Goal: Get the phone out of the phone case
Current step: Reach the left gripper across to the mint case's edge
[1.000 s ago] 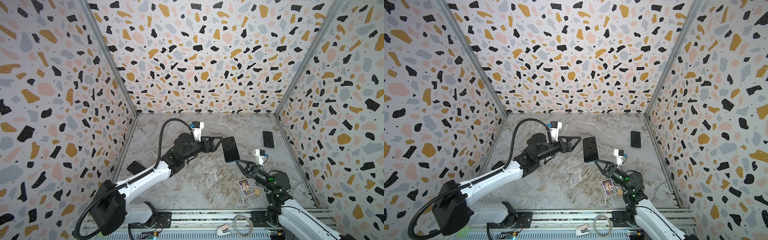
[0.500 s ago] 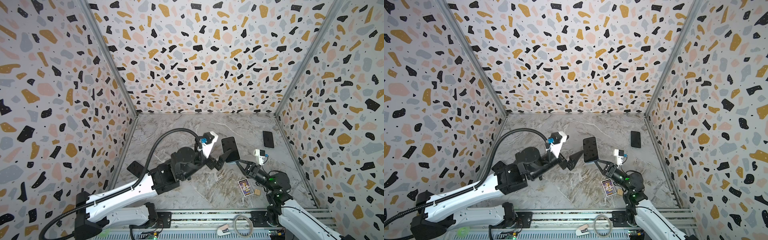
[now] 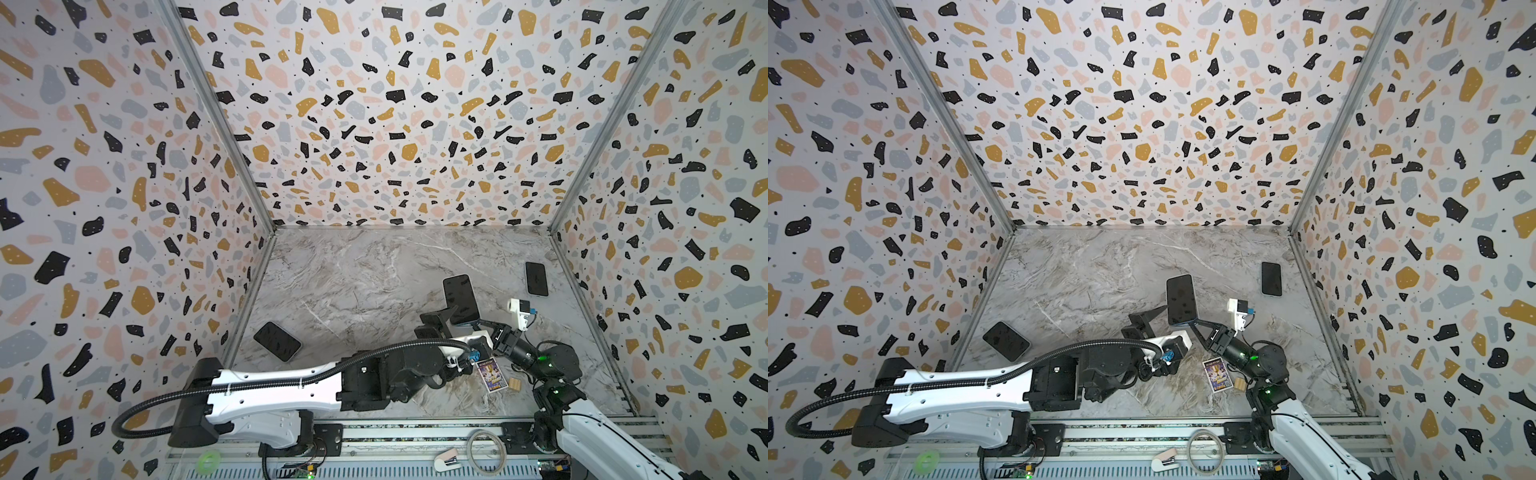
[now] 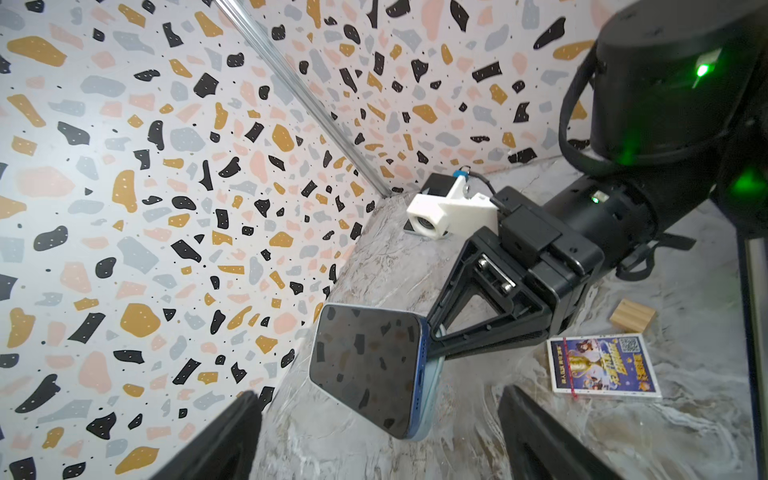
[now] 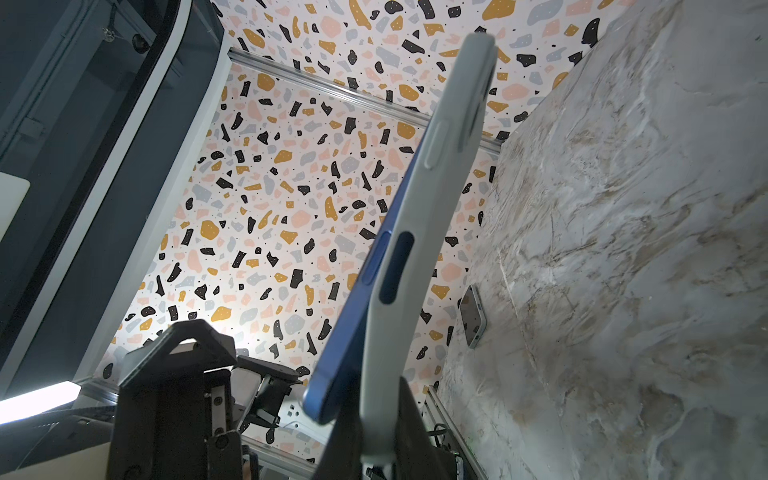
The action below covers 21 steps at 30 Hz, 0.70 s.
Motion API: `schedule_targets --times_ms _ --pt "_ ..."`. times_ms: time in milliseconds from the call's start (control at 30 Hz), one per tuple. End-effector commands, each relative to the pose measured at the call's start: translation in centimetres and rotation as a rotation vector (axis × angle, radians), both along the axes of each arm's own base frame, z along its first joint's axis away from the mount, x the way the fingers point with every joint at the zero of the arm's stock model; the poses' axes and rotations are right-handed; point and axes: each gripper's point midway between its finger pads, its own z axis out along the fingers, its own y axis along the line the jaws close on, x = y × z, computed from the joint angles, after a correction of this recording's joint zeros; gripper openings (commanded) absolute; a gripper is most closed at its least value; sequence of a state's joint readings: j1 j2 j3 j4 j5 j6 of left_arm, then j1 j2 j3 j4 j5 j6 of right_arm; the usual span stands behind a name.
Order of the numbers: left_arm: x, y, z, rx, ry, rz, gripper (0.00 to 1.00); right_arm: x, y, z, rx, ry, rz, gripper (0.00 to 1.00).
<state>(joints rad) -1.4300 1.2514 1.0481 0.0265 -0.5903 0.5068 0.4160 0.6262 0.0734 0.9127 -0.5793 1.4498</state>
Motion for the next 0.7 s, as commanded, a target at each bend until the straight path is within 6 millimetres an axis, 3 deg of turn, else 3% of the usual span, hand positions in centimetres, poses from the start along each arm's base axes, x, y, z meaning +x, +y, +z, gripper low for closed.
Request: schedule_targets --times_ms 0,667 --pt "0.8 -0.3 1.0 0.026 -0.052 0.044 0.89 -0.7 -0.3 3.2 0.037 -0.122 -0.003 0.00" --pt "3.5 -1.5 -0.8 0.119 -0.088 0.152 0.82 -0.9 -0.4 3.7 0.035 -0.135 -0.001 0.00"
